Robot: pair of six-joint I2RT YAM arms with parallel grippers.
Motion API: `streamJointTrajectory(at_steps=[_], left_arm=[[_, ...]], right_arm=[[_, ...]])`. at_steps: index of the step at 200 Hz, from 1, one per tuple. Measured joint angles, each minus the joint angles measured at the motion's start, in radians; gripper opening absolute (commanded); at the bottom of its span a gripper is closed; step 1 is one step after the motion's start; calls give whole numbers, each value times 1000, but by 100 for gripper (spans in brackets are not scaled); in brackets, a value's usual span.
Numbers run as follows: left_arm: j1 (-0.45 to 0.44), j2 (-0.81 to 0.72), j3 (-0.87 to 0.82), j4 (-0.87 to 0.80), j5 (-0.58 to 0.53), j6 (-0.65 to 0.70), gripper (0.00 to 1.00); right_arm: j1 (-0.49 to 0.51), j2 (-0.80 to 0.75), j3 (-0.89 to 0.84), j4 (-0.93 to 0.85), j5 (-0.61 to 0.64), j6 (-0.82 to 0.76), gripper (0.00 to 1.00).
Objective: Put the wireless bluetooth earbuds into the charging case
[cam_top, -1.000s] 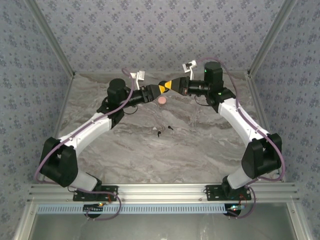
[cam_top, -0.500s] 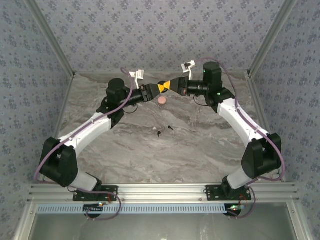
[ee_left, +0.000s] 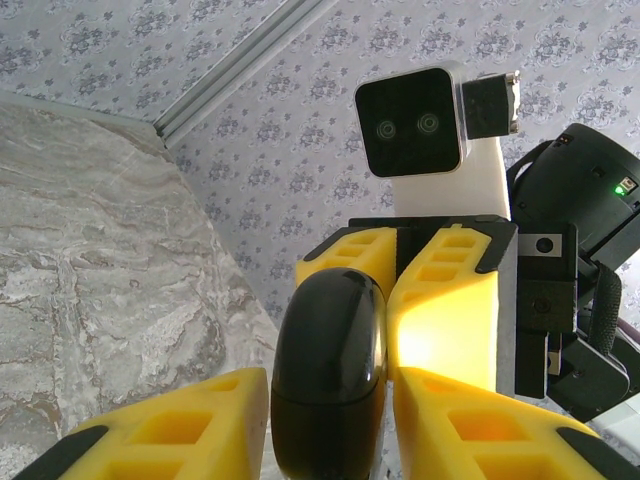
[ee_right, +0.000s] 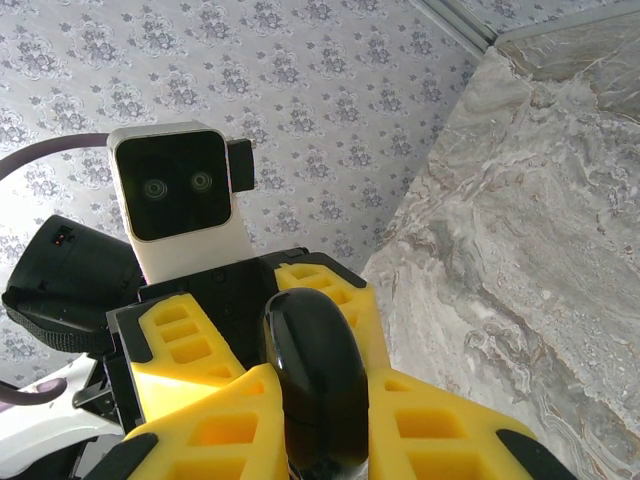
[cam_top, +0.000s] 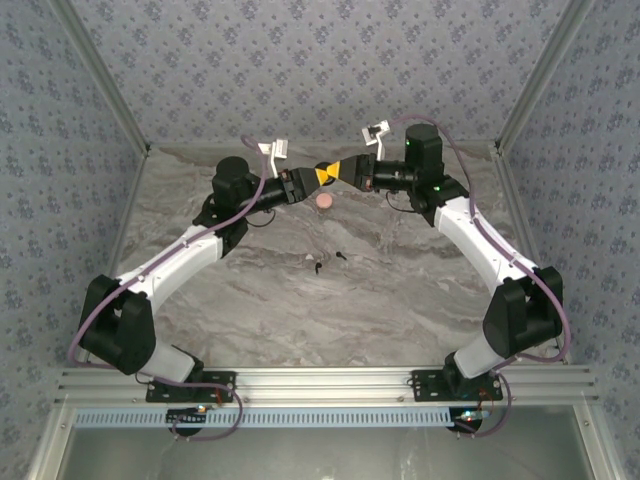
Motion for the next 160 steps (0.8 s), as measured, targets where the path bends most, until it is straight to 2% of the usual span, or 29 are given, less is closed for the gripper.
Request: streamJointTrajectory(at_steps=[48,71,92,107,131,160], left_arm=[[0,-2,0,-3,0,2,25],[0,-7,1,-25,-3,8,21],[-5,-11,18,-90,-8,50,21],[-10,-13,36,-145,-29,97,21],[-15,-23,40,-200,-67,186,22],[-17,-56,2,-169,-85,295,25]], right_arm=[[5,0,1,-5,10,-8,21],[6,-1,8,-28,13,-31,28],[12,-10,24,-107,46,-79,42],[17,-24,42,-191,80,-141,47],[21,-69,62,-322,142,-230,51],[-2,-142,68,-437,199,-317,52]])
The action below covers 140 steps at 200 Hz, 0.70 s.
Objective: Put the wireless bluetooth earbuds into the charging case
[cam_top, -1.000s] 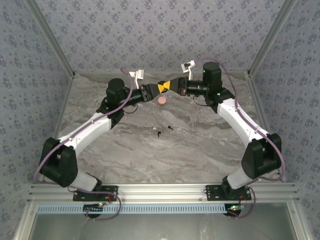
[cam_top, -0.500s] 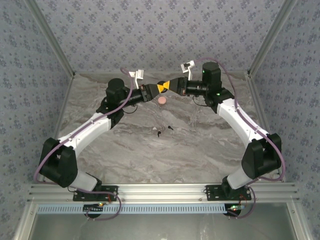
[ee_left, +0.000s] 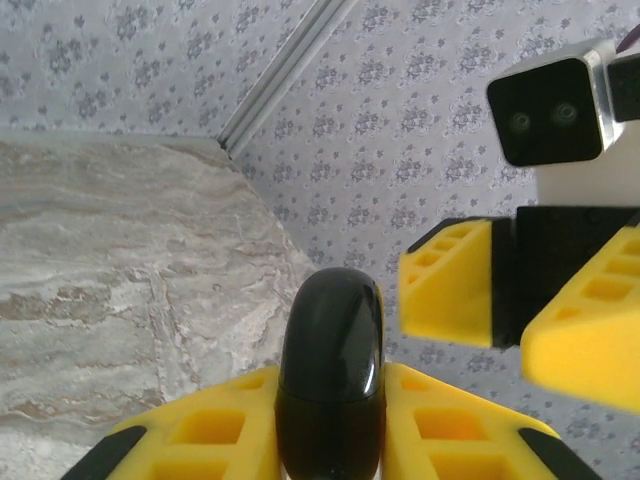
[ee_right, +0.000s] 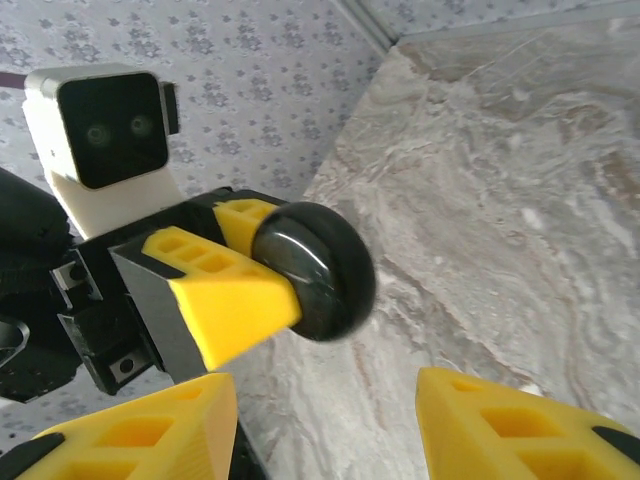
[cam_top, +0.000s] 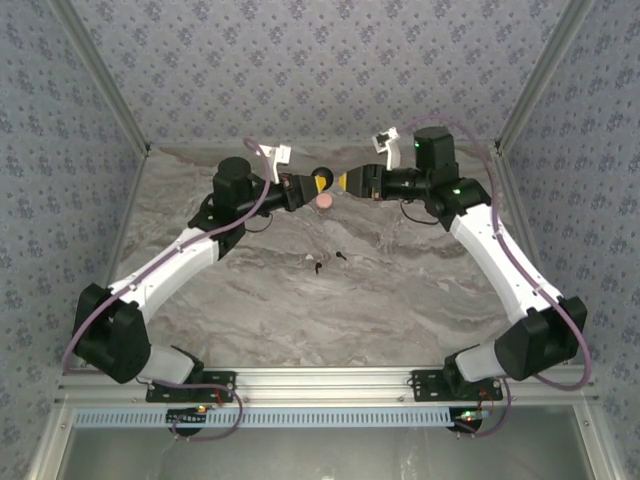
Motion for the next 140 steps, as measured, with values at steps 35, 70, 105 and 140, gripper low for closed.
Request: streamJointTrajectory(at_steps=[35,70,105,140], left_arm=[[0,-23,-56,67,7,127,25],[-11,-24,-87,99,27,249,23],[-29,-40,-114,135,62,335,22],[-41,-52,-147,184,93,378,21]], right_arm=[[-16,-52,11,-101,23,-87,52],[-14,-56,39,-183,23,-160,52],[11,-55,53,-235,18,-212,52],[43,-52,80,-270,19,-243,53]])
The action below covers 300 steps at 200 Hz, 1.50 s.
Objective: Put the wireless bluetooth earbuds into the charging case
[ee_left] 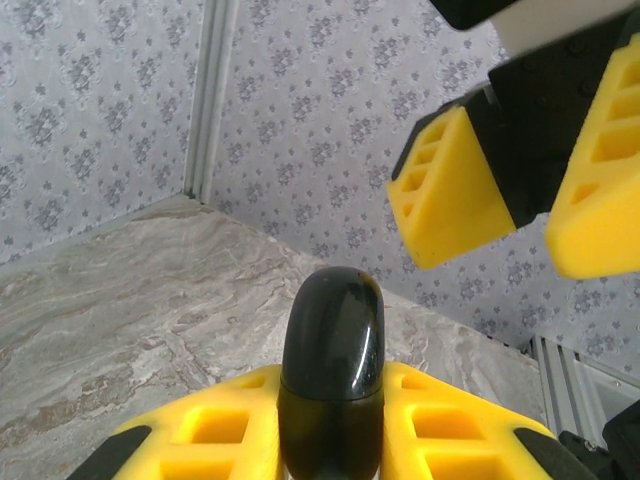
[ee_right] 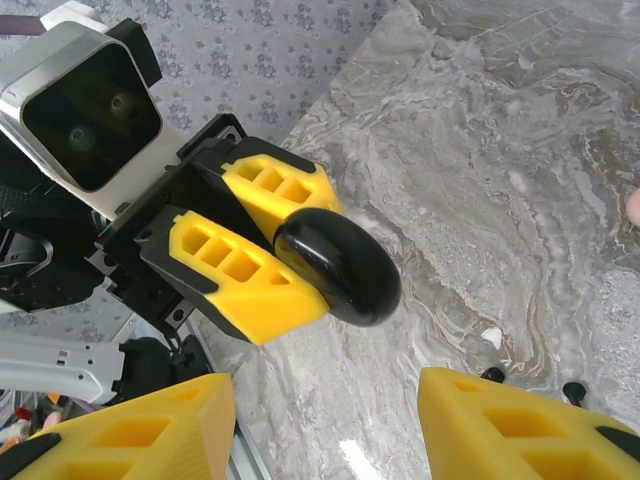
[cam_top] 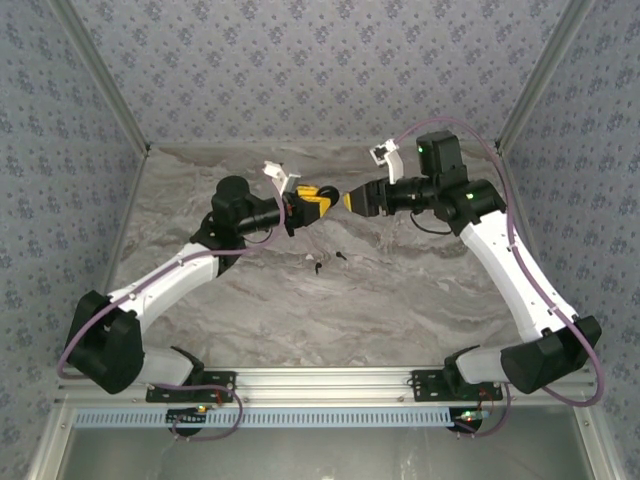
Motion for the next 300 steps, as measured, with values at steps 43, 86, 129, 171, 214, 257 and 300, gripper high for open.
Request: streamJointTrajectory(at_steps=[43,86,129,171,214,257,300], left_arm=[[-20,-4,-5,40,26,24,21],[-30,-4,-5,40,44,41,20],[-38,-4,-5,37,51,56,19],[-47,-13,-5,2,51,89,19],[-64,-19,-5,-44,56,134,19],[-67,-34,-5,-65,58,170,18],[-77,-36,-4,-74,51,225,16]], right_arm=[[10,17,11,-10,10,-18,54],[16,34,11,-13,18,-22,55],[16,39,17,-21,32,-22,55],[17,39,27,-31,75,-20,56],[7,39,29,-32,116,-6,56],[-5,43,29,-36,140,6,56],[-11,46,29,-50,154,7,57]])
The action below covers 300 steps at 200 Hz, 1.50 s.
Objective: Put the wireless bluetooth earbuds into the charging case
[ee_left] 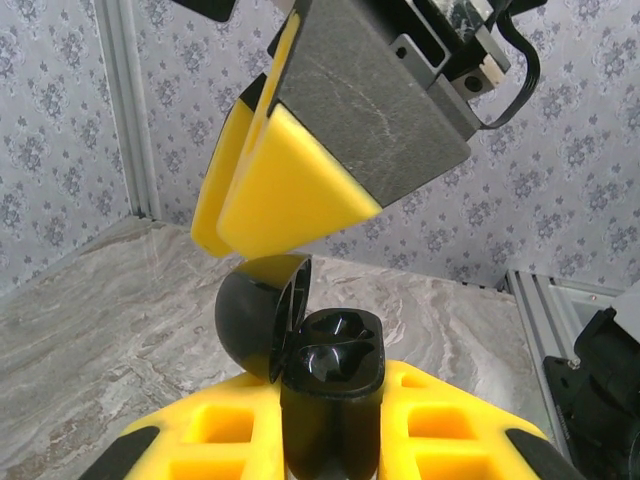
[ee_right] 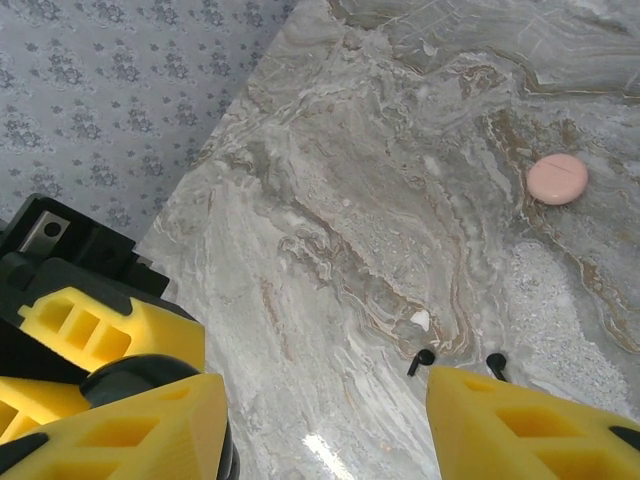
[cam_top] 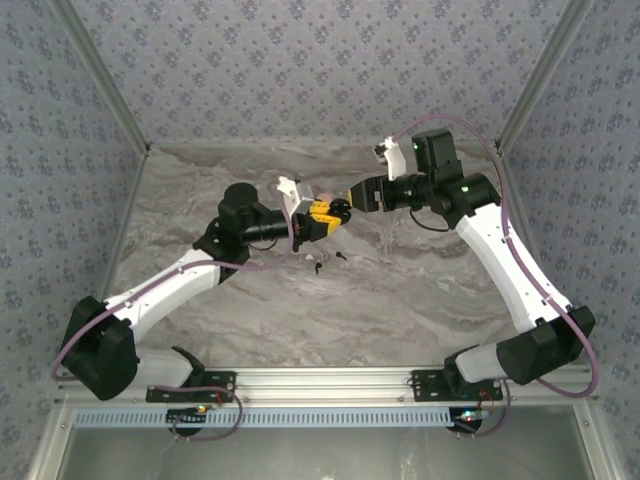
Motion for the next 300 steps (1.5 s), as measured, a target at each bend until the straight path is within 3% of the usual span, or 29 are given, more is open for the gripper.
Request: streamJointTrajectory(at_steps=[97,185,300], left_arm=[[-2,-54,0,-85,-36,112,16],[-27,-198,-74,-134,-55,117,17],[-39,-331,-212,-177,-118,64,17]], right_arm=[[-112,-8,-173,-11,91,82,57],[-11,98,-380,76,83,87,47],[121,395,-283,160,148,65,39]])
